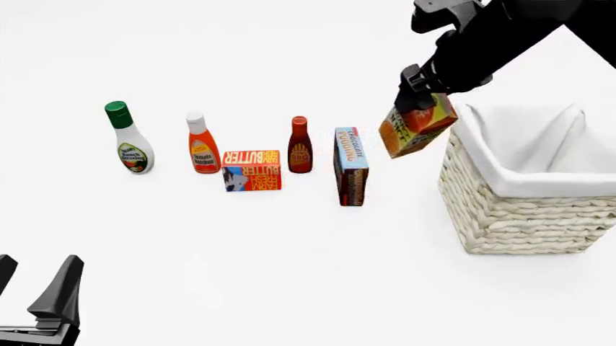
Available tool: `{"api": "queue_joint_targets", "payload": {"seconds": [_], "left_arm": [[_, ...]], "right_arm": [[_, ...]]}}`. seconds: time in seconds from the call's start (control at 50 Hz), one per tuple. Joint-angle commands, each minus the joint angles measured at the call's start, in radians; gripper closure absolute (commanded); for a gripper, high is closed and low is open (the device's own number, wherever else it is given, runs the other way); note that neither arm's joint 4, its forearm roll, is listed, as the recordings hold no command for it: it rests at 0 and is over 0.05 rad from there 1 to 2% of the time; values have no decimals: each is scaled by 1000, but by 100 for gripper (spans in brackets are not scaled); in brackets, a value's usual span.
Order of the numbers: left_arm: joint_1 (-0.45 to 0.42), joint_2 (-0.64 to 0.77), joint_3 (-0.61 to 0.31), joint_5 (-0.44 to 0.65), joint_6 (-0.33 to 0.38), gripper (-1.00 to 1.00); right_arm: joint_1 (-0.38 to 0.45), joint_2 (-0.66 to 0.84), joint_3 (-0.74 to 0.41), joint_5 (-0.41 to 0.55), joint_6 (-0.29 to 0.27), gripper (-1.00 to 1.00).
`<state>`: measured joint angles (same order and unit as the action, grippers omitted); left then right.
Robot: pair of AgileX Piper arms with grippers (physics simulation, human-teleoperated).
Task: Pick the orange juice and place it in the basket.
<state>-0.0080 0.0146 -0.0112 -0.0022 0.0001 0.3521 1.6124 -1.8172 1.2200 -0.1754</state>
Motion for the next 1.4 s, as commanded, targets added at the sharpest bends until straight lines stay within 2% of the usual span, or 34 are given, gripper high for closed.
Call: {"api": "queue_joint_targets", "payload": {"seconds": [0.02, 0.56, 1.4], "left_arm": [[0, 0, 0, 0, 0, -100], [0, 0, 0, 0, 0, -100], [0, 0, 0, 0, 0, -100]], "right_arm": [[-47, -33, -67, 0, -54, 100], [-123, -86, -146, 0, -152, 100], [-289, -188, -122, 0, -222, 100]]}}
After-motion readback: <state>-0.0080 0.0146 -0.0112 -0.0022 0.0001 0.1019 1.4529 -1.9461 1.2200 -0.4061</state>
